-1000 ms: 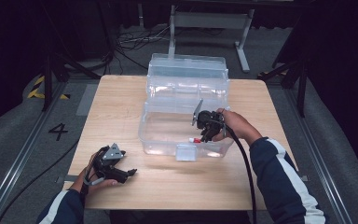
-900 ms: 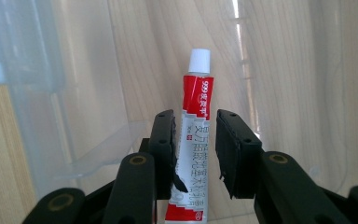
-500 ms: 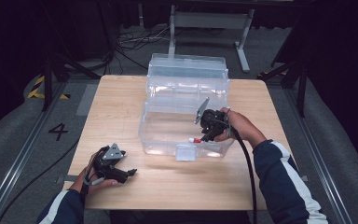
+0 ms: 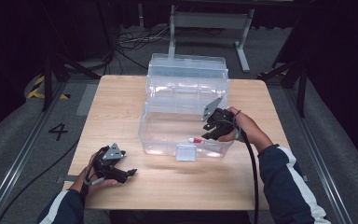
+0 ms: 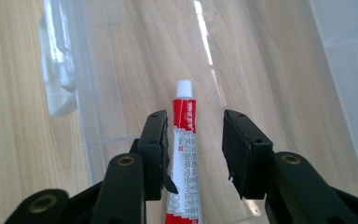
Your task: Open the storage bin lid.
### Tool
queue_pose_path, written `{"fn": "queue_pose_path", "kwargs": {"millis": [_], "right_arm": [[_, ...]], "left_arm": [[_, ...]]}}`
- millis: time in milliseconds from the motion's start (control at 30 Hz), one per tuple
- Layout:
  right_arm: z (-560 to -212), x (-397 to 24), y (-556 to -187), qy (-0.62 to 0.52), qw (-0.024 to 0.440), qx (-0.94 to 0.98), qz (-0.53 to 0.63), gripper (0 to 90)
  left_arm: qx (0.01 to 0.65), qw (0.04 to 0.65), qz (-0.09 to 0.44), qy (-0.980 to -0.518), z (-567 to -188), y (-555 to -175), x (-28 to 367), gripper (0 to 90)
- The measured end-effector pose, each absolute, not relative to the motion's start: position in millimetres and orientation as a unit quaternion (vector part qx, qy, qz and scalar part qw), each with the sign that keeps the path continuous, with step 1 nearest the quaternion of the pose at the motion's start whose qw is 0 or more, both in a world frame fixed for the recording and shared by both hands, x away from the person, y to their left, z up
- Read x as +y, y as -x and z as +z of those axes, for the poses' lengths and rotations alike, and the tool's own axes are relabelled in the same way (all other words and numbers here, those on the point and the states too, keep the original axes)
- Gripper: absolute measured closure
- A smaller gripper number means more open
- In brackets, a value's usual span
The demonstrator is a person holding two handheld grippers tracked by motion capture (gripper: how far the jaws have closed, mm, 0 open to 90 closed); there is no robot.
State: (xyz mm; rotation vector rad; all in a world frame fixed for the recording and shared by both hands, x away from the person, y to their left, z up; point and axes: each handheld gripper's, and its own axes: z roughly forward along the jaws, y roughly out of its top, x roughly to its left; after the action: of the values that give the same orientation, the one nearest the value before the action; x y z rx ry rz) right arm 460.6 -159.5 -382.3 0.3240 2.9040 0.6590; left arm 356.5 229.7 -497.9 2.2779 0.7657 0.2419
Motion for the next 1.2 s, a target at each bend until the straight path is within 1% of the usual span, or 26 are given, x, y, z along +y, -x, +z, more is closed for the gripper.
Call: {"fn": "queue_pose_path", "kwargs": {"millis": [133,533,633,900,1033,1133,1200], "right_arm": [[-379,-167,-459,-0.115,0.085,0.958,0.249,58.4],[-367,-189,-449,-0.129,0.128,0.922,0.341,55.5],[-361,-194,-447,-0.134,0.139,0.913,0.361,54.8],[-349,-205,-445,-0.141,0.165,0.894,0.392,50.8],[-341,-209,-447,-0.146,0.177,0.887,0.401,49.1],[-334,-211,-448,-0.150,0.192,0.881,0.406,47.2],[-329,-212,-451,-0.156,0.197,0.878,0.407,46.3]], "left_arm": [[0.295,0.355,0.094,-0.882,-498,-357,230,14.3],[0.296,0.353,0.094,-0.882,-497,-357,229,14.4],[0.308,0.340,0.094,-0.884,-495,-357,227,14.4],[0.310,0.325,0.088,-0.889,-492,-358,226,15.2],[0.305,0.317,0.093,-0.893,-489,-358,224,16.8],[0.308,0.304,0.117,-0.894,-485,-359,221,18.3],[0.304,0.304,0.122,-0.894,-480,-359,219,18.6]]}}
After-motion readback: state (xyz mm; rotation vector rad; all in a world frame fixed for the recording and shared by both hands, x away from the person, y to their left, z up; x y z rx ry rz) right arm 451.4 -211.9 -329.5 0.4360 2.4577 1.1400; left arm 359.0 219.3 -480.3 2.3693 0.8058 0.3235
